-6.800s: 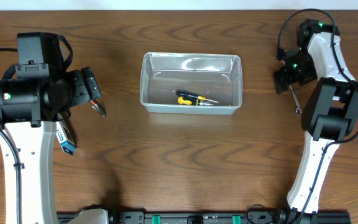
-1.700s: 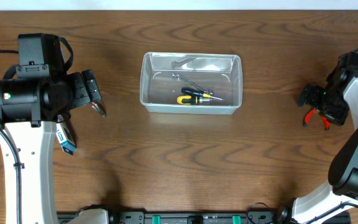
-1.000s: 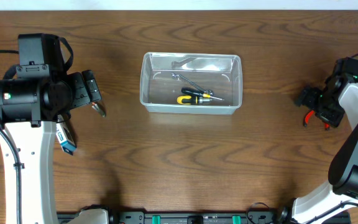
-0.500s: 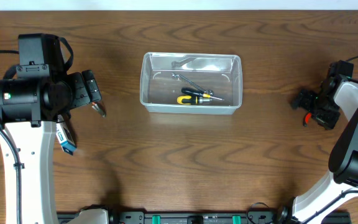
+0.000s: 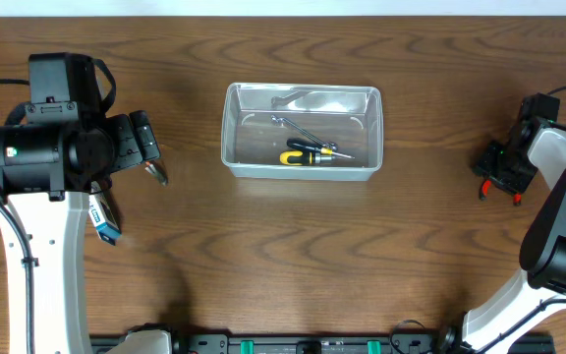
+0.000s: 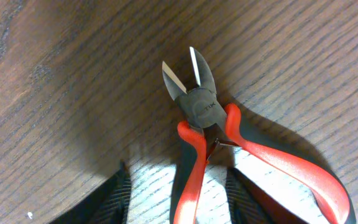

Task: Pack container
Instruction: 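Lower the right gripper and grasp the red-black pliers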

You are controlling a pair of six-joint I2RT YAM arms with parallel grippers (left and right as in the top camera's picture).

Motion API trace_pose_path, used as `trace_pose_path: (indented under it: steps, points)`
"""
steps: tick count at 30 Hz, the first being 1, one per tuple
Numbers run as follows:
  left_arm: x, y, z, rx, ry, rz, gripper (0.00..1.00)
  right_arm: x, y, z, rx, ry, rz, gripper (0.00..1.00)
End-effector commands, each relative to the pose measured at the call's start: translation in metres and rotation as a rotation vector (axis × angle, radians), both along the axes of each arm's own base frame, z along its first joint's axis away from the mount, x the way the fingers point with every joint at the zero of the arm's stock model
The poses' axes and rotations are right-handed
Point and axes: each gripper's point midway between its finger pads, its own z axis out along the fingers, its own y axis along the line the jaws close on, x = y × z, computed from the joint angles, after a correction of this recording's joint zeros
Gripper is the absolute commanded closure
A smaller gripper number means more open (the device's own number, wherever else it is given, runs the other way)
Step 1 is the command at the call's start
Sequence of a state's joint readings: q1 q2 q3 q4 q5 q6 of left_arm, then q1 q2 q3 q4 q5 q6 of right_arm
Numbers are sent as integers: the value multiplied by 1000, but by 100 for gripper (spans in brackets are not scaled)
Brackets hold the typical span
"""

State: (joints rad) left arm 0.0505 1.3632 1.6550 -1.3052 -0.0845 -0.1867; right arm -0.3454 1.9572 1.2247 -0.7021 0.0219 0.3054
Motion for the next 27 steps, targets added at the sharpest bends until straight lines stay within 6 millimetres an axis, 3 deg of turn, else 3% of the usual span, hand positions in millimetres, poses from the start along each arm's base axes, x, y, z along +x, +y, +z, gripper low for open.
trace_pose_path:
  steps: [1, 17, 27]
  points:
    - [-1, 2, 4, 2, -9, 5, 2, -9, 16, -24, 79, 50, 4, 58]
    - [-1, 2, 4, 3, -10, 5, 2, -9, 16, -24, 81, 51, 4, 86]
    - [-1, 2, 4, 3, -10, 5, 2, -8, 20, -24, 101, 46, 6, 95]
